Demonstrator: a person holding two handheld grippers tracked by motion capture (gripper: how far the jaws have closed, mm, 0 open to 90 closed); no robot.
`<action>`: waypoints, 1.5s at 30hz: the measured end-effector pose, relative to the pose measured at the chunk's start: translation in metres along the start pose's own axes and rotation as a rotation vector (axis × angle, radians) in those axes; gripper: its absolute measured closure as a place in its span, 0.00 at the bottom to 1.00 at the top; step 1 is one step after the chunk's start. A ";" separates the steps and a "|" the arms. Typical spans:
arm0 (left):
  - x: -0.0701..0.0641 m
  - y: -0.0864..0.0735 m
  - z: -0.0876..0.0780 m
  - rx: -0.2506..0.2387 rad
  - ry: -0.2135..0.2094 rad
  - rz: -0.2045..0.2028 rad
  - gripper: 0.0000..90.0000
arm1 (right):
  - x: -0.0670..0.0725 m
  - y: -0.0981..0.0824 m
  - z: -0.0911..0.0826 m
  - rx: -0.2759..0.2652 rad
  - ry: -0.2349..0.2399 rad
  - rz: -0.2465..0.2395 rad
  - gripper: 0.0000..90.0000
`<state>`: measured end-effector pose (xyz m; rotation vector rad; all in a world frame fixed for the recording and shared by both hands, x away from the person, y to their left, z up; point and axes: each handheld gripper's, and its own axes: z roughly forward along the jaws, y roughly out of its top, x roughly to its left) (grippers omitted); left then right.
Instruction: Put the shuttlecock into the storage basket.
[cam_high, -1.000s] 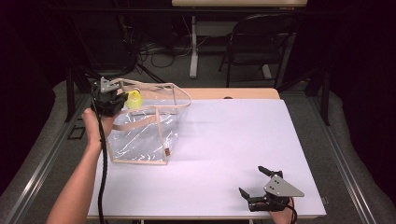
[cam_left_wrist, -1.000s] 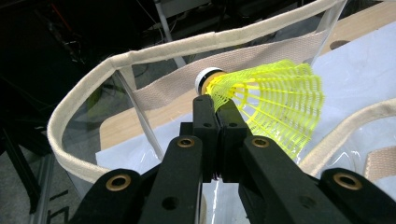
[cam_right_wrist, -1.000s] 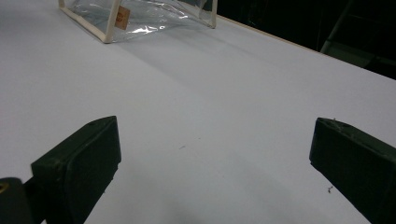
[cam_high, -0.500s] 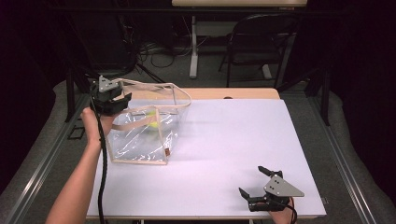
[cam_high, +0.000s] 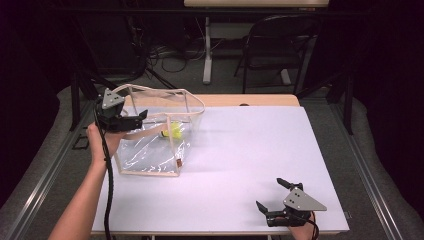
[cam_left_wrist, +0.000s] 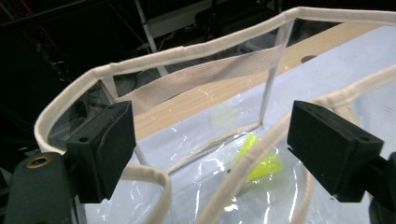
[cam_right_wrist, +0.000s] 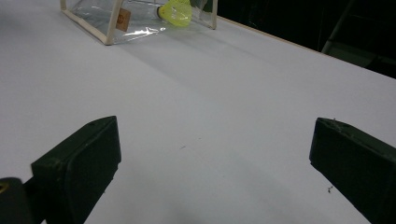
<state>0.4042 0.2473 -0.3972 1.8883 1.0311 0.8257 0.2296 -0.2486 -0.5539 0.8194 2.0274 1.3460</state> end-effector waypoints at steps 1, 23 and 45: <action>-0.002 -0.001 -0.001 -0.005 -0.001 0.000 0.13 | 0.000 0.000 0.000 -0.001 0.000 0.001 0.02; -0.037 -0.037 -0.040 -0.065 -0.052 0.012 0.00 | 0.001 0.000 -0.001 -0.006 0.012 0.001 0.02; -0.066 -0.082 -0.056 -0.110 -0.121 0.012 0.00 | 0.004 0.002 -0.002 -0.002 0.007 -0.014 0.02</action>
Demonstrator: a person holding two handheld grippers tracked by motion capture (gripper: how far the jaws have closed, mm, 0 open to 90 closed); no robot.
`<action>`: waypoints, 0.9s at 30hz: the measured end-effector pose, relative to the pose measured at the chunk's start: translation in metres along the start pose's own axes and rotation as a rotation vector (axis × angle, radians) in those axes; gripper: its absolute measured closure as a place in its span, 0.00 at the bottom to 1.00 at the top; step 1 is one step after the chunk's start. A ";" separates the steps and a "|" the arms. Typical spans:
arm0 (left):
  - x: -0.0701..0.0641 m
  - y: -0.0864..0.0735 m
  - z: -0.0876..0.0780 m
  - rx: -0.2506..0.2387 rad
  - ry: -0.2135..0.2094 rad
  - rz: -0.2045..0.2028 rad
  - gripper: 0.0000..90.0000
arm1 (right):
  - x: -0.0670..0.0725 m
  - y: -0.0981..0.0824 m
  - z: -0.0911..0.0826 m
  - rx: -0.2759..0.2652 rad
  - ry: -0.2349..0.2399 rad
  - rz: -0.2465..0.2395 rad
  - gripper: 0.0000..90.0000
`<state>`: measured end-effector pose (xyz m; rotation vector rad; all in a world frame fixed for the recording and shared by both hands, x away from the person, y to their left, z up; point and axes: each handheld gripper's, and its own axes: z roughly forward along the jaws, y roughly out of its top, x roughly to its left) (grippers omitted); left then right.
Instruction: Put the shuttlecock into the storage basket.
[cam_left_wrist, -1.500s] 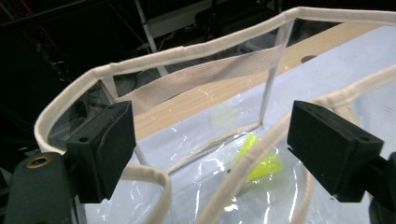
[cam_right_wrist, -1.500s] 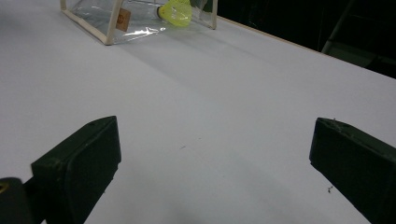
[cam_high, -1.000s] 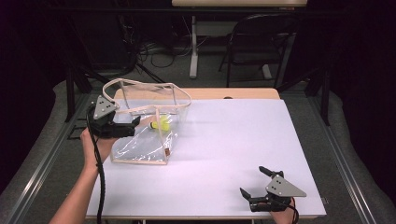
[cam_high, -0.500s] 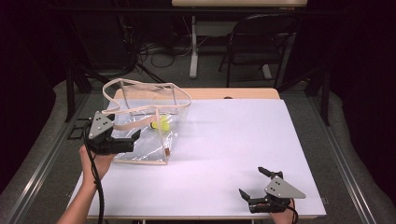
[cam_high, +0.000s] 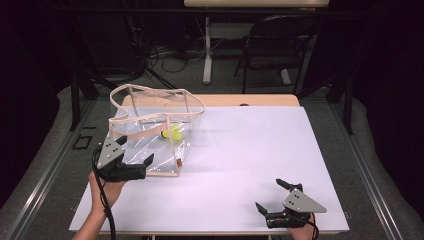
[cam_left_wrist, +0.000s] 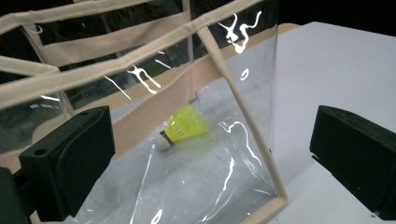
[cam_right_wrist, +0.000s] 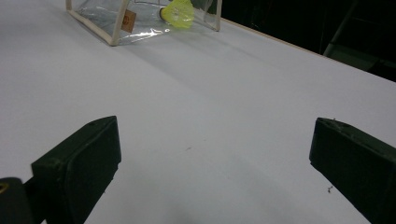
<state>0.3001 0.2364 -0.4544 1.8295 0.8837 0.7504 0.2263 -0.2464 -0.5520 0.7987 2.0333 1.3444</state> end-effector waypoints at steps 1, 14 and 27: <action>-0.001 -0.003 0.000 -0.010 -0.009 -0.001 0.00 | 0.000 0.000 0.000 0.000 0.001 -0.001 0.02; -0.015 -0.033 -0.003 -0.050 -0.065 -0.014 0.00 | 0.000 0.000 0.001 0.001 0.003 -0.005 0.02; -0.025 -0.062 -0.003 -0.072 -0.100 -0.027 0.00 | 0.000 -0.001 0.001 0.000 0.003 -0.002 0.02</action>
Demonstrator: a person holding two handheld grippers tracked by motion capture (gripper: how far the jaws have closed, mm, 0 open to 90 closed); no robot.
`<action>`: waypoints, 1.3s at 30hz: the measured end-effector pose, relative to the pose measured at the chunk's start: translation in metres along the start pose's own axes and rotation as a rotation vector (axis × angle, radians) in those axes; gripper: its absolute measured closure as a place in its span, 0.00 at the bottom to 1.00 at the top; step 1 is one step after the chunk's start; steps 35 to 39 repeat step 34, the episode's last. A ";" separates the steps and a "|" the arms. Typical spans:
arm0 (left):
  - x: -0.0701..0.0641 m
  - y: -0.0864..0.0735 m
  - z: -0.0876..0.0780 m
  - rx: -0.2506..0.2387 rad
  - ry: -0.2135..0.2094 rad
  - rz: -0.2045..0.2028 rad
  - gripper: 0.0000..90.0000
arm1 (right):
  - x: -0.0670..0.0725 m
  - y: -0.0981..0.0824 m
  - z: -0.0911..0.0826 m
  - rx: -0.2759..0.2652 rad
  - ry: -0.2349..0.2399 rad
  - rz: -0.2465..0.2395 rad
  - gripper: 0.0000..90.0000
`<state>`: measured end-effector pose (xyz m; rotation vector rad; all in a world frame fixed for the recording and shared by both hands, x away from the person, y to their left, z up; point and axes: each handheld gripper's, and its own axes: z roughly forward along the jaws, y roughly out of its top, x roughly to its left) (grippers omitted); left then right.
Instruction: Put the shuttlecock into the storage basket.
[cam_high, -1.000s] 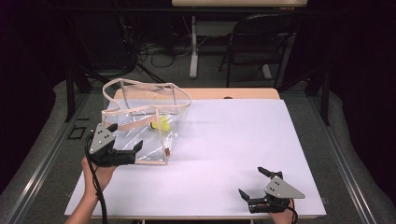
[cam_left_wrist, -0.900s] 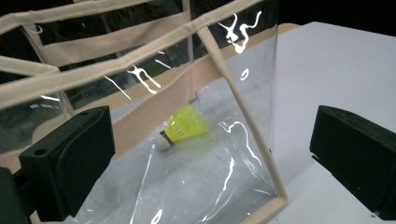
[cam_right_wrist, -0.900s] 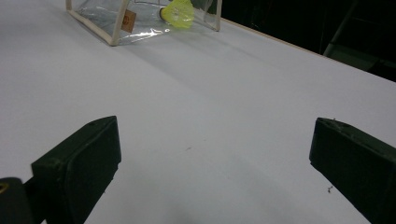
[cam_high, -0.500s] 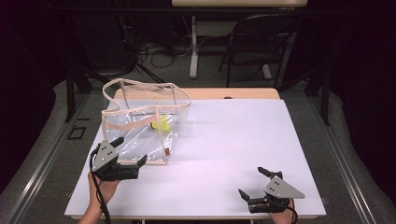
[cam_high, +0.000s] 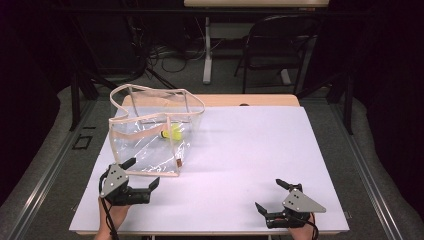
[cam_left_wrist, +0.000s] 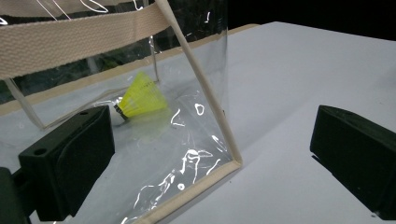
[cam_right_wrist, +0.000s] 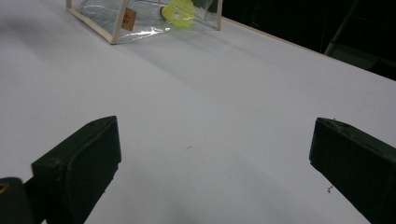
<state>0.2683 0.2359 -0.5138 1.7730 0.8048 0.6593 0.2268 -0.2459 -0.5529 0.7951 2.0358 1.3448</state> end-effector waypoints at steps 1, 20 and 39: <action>0.000 -0.003 0.000 -0.003 -0.002 0.000 0.00 | 0.000 0.000 0.000 0.000 -0.001 -0.002 0.02; -0.018 -0.036 -0.004 0.011 -0.039 0.021 0.00 | 0.000 0.000 -0.001 -0.001 0.002 0.001 0.02; -0.019 -0.037 -0.001 0.020 -0.059 0.024 0.00 | 0.000 -0.001 0.001 -0.001 0.008 0.002 0.02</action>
